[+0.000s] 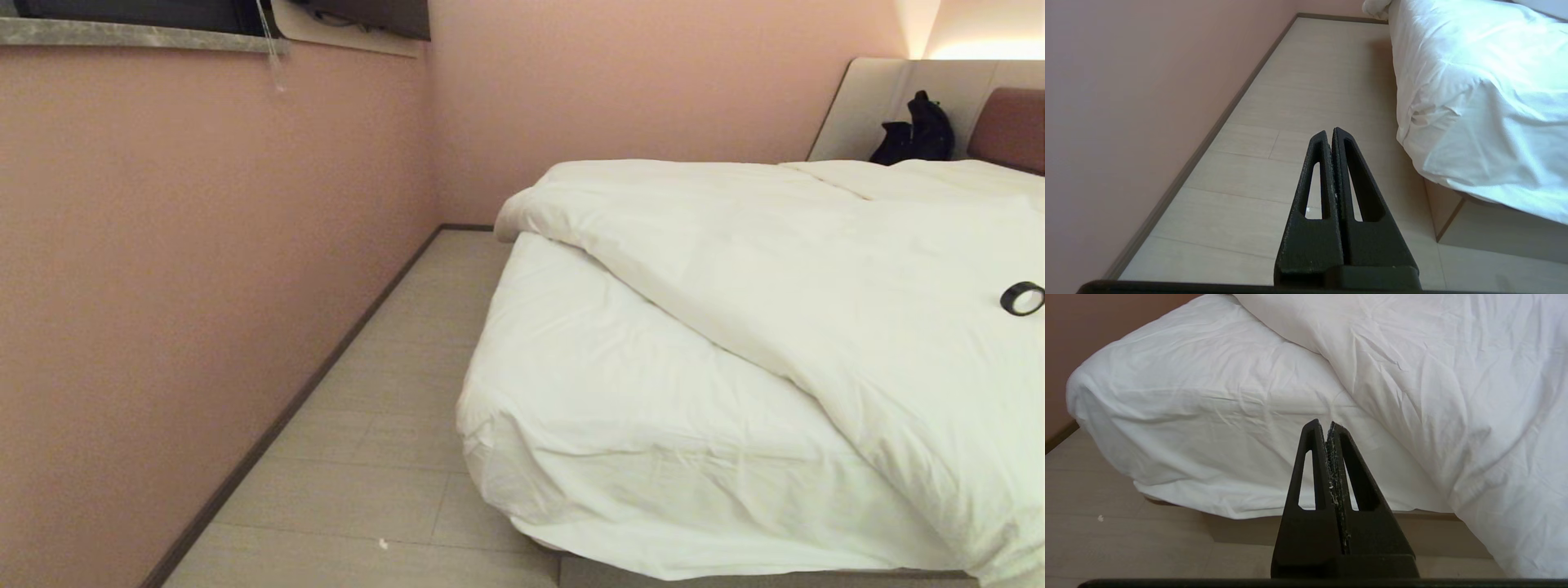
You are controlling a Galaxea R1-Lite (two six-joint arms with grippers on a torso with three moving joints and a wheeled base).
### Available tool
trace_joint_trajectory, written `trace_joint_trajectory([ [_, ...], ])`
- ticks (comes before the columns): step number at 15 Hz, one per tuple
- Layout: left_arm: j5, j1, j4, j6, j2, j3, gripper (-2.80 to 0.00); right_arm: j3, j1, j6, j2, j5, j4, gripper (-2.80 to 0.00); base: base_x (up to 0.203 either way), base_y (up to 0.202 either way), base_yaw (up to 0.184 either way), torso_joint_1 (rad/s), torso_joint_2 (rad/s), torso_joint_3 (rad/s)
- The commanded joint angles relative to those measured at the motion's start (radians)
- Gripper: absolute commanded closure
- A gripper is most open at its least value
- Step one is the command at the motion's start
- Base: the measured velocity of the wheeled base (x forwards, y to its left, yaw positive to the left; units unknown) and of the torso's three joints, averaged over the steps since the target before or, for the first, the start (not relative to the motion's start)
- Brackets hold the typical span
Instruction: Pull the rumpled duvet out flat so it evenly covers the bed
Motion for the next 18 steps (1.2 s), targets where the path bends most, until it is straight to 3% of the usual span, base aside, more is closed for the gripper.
trace_joint_trajectory([
  [1, 0.0, 0.0, -0.001, -0.002, 0.0, 0.0, 0.0, 0.0, 0.0, 0.0, 0.002, 0.0, 0.0, 0.0, 0.126, 0.0, 0.004, 0.007, 0.0, -0.002],
  [12, 0.0, 0.0, -0.001, -0.002, 0.0, 0.0, 0.0, 0.0, 0.0, 0.0, 0.001, 0.0, 0.0, 0.0, 0.0, 0.0, 0.0, 0.0, 0.0, 0.0],
  [18, 0.0, 0.0, -0.001, -0.002, 0.0, 0.0, 0.0, 0.0, 0.0, 0.0, 0.002, 0.0, 0.0, 0.0, 0.001, -0.149, -0.002, 0.003, 0.0, 0.002],
])
